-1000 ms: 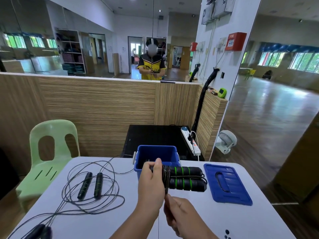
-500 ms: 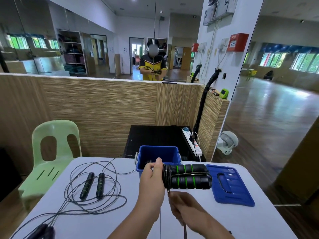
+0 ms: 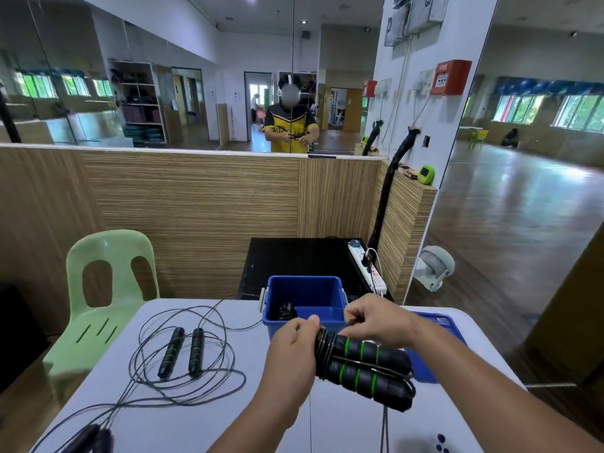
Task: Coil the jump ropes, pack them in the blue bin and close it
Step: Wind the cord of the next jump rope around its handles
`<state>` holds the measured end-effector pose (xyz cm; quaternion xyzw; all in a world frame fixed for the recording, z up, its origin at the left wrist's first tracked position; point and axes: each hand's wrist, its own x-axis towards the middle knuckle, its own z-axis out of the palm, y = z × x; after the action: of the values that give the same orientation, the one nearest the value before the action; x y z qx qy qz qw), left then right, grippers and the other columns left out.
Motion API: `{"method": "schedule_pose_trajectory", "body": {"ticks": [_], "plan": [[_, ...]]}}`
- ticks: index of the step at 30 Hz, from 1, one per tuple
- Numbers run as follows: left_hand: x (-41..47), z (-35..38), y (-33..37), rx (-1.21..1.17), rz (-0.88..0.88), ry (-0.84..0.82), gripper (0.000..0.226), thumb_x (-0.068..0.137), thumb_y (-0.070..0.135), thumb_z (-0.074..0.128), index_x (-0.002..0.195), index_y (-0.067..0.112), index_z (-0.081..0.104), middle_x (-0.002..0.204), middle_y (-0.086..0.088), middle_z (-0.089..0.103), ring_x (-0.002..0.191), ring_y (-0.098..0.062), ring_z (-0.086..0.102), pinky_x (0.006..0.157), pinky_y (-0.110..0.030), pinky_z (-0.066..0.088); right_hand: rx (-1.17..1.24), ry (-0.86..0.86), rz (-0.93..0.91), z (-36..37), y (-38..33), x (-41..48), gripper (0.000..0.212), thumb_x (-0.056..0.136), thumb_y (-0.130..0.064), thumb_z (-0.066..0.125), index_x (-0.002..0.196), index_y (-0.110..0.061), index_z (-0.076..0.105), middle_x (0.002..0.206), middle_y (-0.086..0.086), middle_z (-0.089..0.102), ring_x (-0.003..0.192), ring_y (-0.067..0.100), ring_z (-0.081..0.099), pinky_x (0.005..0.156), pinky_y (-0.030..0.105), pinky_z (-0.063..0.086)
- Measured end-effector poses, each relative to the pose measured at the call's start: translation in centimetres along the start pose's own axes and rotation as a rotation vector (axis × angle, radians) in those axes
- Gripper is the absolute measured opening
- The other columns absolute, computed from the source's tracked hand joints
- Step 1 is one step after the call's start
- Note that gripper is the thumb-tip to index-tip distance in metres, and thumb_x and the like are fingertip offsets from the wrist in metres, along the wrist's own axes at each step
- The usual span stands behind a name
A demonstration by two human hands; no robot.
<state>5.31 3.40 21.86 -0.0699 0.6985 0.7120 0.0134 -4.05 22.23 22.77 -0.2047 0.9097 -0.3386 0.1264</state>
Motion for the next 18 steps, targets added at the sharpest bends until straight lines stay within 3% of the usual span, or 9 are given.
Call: {"method": "schedule_pose_trajectory", "body": {"ticks": [3,9,13,18], "plan": [[0.2,-0.1,-0.4,0.045,0.046,0.029,0.038,0.102,0.034,0.052,0.071,0.014,0.05,0.064,0.001,0.049,0.06,-0.016,0.046,0.06,-0.034,0.04,-0.037,-0.09,-0.012,-1.6,-2.8,-0.3,0.045,0.082,-0.036,0.083,0.064,-0.012,0.05,0.061,0.0,0.04,0.058,0.013,0.035,0.053,0.023,0.031],[1.1,-0.5,-1.5,0.113,0.082,0.083,0.037,0.101,0.042,0.053,0.075,0.017,0.055,0.062,0.005,0.056,0.06,-0.014,0.054,0.06,-0.038,0.047,-0.134,-0.1,0.008,-3.1,-7.1,-1.8,0.046,0.093,-0.041,0.071,0.063,-0.015,0.048,0.062,0.002,0.039,0.051,0.011,0.033,0.055,0.026,0.035],[1.5,-0.8,-2.2,0.171,0.119,0.139,0.037,0.103,0.046,0.05,0.082,0.018,0.061,0.064,0.004,0.059,0.057,-0.009,0.054,0.057,-0.031,0.043,0.079,-0.033,0.151,-2.0,-8.3,-3.0,0.035,0.101,-0.029,0.056,0.07,-0.013,0.058,0.06,0.002,0.038,0.047,0.011,0.029,0.043,0.021,0.027],[2.2,-1.1,-2.6,0.175,0.122,0.228,0.036,0.103,0.049,0.05,0.087,0.019,0.063,0.07,0.001,0.068,0.063,-0.01,0.061,0.061,-0.034,0.048,0.424,-0.008,0.256,0.5,-9.3,-4.5,0.026,0.099,-0.017,0.043,0.078,-0.013,0.058,0.053,-0.002,0.037,0.046,0.013,0.024,0.045,0.025,0.017]]}}
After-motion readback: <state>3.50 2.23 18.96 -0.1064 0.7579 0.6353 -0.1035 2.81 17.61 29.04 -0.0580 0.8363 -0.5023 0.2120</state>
